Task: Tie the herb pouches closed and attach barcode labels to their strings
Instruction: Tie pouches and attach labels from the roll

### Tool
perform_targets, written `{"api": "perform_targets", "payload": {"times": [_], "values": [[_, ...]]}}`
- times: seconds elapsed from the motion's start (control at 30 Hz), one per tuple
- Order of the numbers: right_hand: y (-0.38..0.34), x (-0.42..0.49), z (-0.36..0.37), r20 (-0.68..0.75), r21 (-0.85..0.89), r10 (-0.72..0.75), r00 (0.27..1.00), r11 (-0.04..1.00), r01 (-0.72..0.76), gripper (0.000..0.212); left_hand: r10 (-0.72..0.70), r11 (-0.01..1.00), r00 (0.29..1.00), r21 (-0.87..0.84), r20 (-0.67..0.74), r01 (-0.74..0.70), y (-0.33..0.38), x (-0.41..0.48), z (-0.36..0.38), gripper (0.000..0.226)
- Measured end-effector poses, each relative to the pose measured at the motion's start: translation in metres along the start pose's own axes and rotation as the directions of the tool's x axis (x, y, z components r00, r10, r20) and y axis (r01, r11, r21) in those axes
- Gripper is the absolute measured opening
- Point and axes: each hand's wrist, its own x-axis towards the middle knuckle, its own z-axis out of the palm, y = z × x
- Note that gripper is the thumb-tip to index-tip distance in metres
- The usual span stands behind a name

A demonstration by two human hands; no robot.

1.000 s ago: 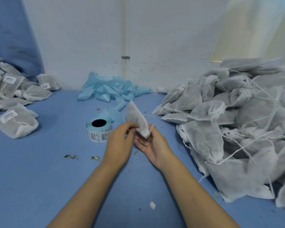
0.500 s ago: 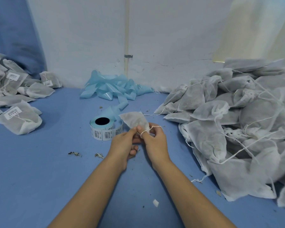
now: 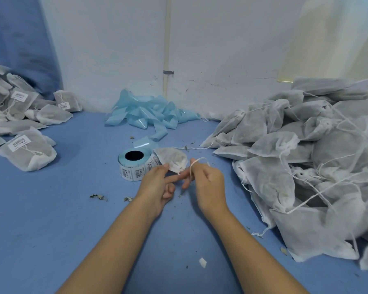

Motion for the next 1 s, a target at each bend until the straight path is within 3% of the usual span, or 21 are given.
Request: {"api": "perform_targets", "payload": {"times": [0.1, 0.23, 0.33, 0.43, 0.53, 0.73, 0.87, 1.0], "values": [[0.001, -0.001, -0.004, 0.202, -0.239, -0.019, 0.979, 0.969, 0.068, 0.034, -0.014, 0.997, 1.0, -0.073, 0.023, 0.016, 0.001, 0.0, 0.0, 0.012], [0.0, 0.0, -0.002, 0.268, -0.298, -0.023, 0.963, 0.949, 0.105, 0.028, 0.005, 0.981, 0.998, -0.193, 0.063, 0.007, -0.001, -0.001, 0.001, 0.016], [0.001, 0.002, 0.0, 0.202, -0.245, -0.055, 0.978, 0.964, 0.105, 0.019, 0.018, 0.98, 0.996, -0.197, 0.083, -0.001, -0.004, -0.001, 0.001, 0.023], [0.003, 0.003, 0.0, 0.088, -0.125, 0.028, 0.996, 0.992, -0.017, 0.019, 0.013, 0.989, 0.992, -0.15, 0.126, 0.006, -0.004, -0.004, 0.001, 0.015], [0.003, 0.001, 0.001, 0.142, -0.034, 0.105, 0.984, 0.994, -0.101, 0.02, 0.014, 0.992, 0.988, -0.124, 0.153, 0.006, -0.003, -0.007, 0.0, 0.008], [-0.001, -0.001, 0.002, 0.053, 0.132, 0.098, 0.994, 0.986, -0.104, 0.016, 0.014, 1.0, 0.998, -0.025, 0.069, -0.013, -0.003, -0.007, 0.003, 0.013], [-0.003, 0.0, 0.004, -0.106, 0.175, 0.192, 0.976, 0.969, -0.172, 0.016, 0.065, 0.998, 0.995, -0.017, 0.077, -0.063, -0.004, -0.006, 0.003, 0.018], [-0.01, -0.002, 0.012, 0.043, 0.215, 0.277, 0.96, 0.936, -0.28, 0.022, 0.073, 0.997, 0.984, 0.008, 0.164, -0.076, -0.004, -0.006, 0.002, 0.017]]}}
